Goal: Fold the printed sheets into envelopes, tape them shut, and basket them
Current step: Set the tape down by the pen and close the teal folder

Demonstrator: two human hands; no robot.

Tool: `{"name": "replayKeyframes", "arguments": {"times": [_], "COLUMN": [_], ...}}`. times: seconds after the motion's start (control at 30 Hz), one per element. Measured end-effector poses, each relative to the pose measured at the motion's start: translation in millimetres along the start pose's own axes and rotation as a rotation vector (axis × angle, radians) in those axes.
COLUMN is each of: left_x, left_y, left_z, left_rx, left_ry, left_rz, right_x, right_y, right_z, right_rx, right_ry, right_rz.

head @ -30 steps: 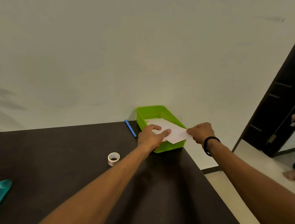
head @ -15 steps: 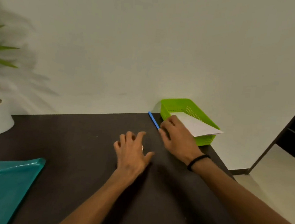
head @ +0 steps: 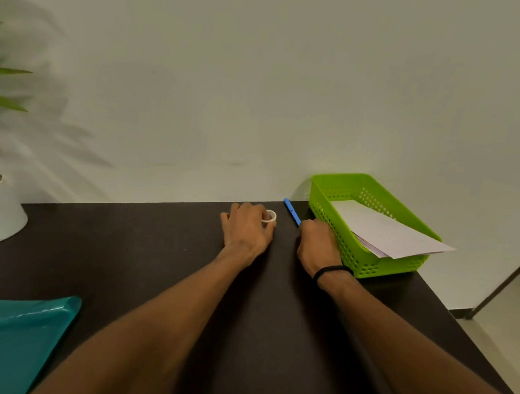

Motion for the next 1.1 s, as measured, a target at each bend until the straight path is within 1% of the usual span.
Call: {"name": "replayKeyframes", "arguments": {"times": [0.13,0.3,0.43,0.53,0.6,0.63,0.67,0.7,0.77,0.8,0.83,0.87,0.9,0.93,1.0,1.03,1.1], "left_x": [-15,-30,-26,-5,24,46,72,103,163,187,204,213,218,217,213,212,214], "left_y": [35,50,26,-15,-42,-54,-69,-86,-126,-146,-166,-185,-203,-220,-241,-247,-251], "left_z": [1,6,14,30,47,60,77,97,154,187,222,255,284,306,329,332,331], "left_rx": [0.01,0.039,0.036,0.057,0.085,0.092,0.087,0.071,0.076,0.122,0.189,0.258,0.318,0.36,0.379,0.375,0.385], "left_ry": [0.002,-0.099,-0.313,-0.378,-0.45,-0.474,-0.473,-0.435,-0.245,-0.124,-0.019,0.058,0.113,0.15,0.166,0.155,0.129], "left_rz": [-0.011,0.029,0.074,0.135,0.164,0.135,0.069,-0.035,-0.273,-0.361,-0.403,-0.401,-0.37,-0.334,-0.3,-0.307,-0.329], "right_x": [3,-1,-6,-6,2,9,15,21,30,33,33,29,22,11,-10,-19,-32], "right_y": [4,-4,-2,-12,-26,-35,-45,-56,-82,-95,-108,-121,-133,-144,-163,-171,-180], "right_z": [-4,-16,-11,0,26,46,72,102,175,215,255,296,333,366,411,425,438], "right_rx": [-0.053,-0.205,-0.233,-0.24,-0.166,-0.104,-0.033,0.045,0.244,0.367,0.5,0.626,0.722,0.779,0.8,0.793,0.781], "right_ry": [0.087,0.266,0.318,0.391,0.446,0.473,0.508,0.558,0.661,0.683,0.685,0.675,0.656,0.635,0.604,0.56,0.459], "right_rz": [-0.085,-0.249,-0.271,-0.296,-0.356,-0.385,-0.399,-0.401,-0.389,-0.376,-0.345,-0.284,-0.189,-0.077,0.092,0.134,0.14]}}
Point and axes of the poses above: each hand's wrist, its own y-axis towards the middle knuckle, its own x-axis out of the back of the hand, z = x × y, the point moved 8 cm from there along y, towards the middle knuckle, and after that the axes turned 6 degrees about x, right-handed, at the moved point
